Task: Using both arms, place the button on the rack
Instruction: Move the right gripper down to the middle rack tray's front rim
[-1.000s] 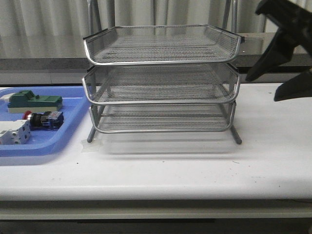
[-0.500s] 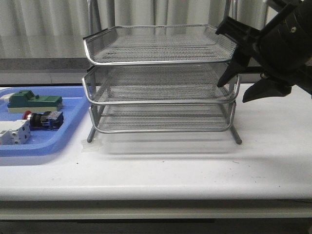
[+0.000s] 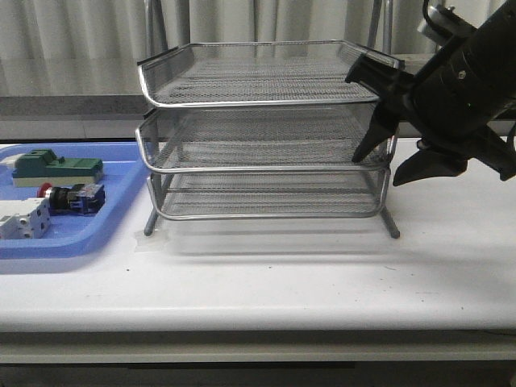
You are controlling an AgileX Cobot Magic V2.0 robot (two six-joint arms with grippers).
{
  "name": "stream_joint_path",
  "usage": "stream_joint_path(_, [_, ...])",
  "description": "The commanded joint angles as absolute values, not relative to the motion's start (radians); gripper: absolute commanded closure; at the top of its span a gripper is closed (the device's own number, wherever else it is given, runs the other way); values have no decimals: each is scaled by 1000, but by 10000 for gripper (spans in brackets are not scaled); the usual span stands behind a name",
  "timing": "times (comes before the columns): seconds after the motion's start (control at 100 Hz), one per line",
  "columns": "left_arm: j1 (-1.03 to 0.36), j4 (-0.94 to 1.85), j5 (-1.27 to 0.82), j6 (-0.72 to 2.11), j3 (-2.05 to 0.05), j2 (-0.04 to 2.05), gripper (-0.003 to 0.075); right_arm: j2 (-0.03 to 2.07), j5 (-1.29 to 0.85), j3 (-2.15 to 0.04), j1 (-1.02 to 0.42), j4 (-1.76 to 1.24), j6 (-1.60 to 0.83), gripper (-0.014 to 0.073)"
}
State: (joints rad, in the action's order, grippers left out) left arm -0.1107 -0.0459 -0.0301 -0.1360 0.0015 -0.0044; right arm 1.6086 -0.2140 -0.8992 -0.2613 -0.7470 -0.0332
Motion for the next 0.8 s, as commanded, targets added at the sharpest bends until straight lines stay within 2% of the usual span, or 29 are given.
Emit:
stream_joint_path(0.0, [-108, -41, 58, -143, 45, -36, 740, 1573, -157, -929, -262, -762, -47, 202])
stream_joint_path(0.21, [-108, -41, 58, -143, 45, -36, 740, 1573, -157, -929, -262, -762, -47, 226])
stream_joint_path(0.38, [-108, -41, 58, -143, 45, -36, 740, 1573, -169, -929, -262, -762, -47, 398])
stream_joint_path(0.45, [-108, -41, 58, -143, 45, -36, 740, 1573, -176, -929, -262, -764, -47, 438])
stream_joint_path(0.7, [-108, -41, 58, -143, 45, -36, 740, 1573, -211, -928, -262, -774, -47, 452])
stream_joint_path(0.79, [-108, -41, 58, -143, 45, -36, 740, 1573, -221, -928, -262, -774, -47, 496])
